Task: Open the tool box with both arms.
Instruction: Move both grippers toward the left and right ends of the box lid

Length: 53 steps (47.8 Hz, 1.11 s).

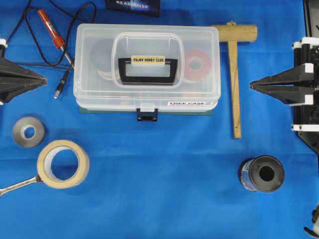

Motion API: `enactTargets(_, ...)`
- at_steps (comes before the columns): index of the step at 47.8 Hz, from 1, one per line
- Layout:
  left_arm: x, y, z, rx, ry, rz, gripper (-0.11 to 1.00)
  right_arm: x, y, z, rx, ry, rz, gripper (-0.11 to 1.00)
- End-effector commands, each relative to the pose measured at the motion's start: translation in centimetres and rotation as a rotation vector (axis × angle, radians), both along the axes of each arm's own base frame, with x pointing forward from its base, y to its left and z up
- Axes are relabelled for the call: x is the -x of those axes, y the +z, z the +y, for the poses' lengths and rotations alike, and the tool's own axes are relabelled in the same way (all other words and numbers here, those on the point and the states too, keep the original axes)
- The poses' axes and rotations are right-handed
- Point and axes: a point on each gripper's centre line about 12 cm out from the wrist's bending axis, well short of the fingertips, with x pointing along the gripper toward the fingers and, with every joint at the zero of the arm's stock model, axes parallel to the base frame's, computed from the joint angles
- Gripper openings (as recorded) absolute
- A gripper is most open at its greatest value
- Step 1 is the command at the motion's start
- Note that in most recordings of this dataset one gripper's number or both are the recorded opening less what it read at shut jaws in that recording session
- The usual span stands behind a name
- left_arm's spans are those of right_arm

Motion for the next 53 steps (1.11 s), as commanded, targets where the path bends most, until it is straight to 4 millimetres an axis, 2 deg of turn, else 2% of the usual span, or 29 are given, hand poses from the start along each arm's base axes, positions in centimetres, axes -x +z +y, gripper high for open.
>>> enactTargets(1,-0.1,0.2,0.2,0.004,0.011,0.009,0.0,-0.3,1.1,-0.2,-0.001,-0.008,-0.021,0.0)
enactTargets(13,-0.2,-1.1,0.6,-0.005,0.033,0.109,0.0,-0.5,-0.8,-1.8,-0.044,-0.088,0.164,0.0)
enactTargets(25,0.3,-3.6,3.2,0.019,0.162,0.268,0.01,-0.1,-2.7,-3.4,-0.102,-0.174,0.308,0.01)
enactTargets(27,0.5,-4.2,3.8,0.029,0.193,0.304,0.02,-0.1,-3.0,-3.7,-0.114,-0.188,0.327,0.07)
enactTargets(32,1.0,-5.2,4.8,0.048,0.245,0.363,0.23,-0.1,-4.2,-4.4,-0.14,-0.227,0.392,0.35)
enactTargets(37,1.5,-6.6,5.0,0.055,0.263,0.426,0.56,-0.2,-5.8,-5.2,-0.158,-0.261,0.477,0.67)
enactTargets(40,1.7,-7.3,5.0,0.059,0.265,0.452,0.74,-0.3,-6.9,-5.6,-0.171,-0.282,0.538,0.81)
enactTargets(42,1.8,-7.6,5.0,0.063,0.267,0.463,0.84,-0.4,-7.5,-5.9,-0.178,-0.293,0.569,0.87)
enactTargets(45,2.0,-8.0,5.0,0.065,0.268,0.474,0.92,-0.5,-8.2,-6.3,-0.188,-0.308,0.605,0.87)
enactTargets(53,2.2,-8.3,5.4,0.069,0.29,0.475,0.91,-0.7,-9.3,-7.3,-0.205,-0.348,0.651,0.87)
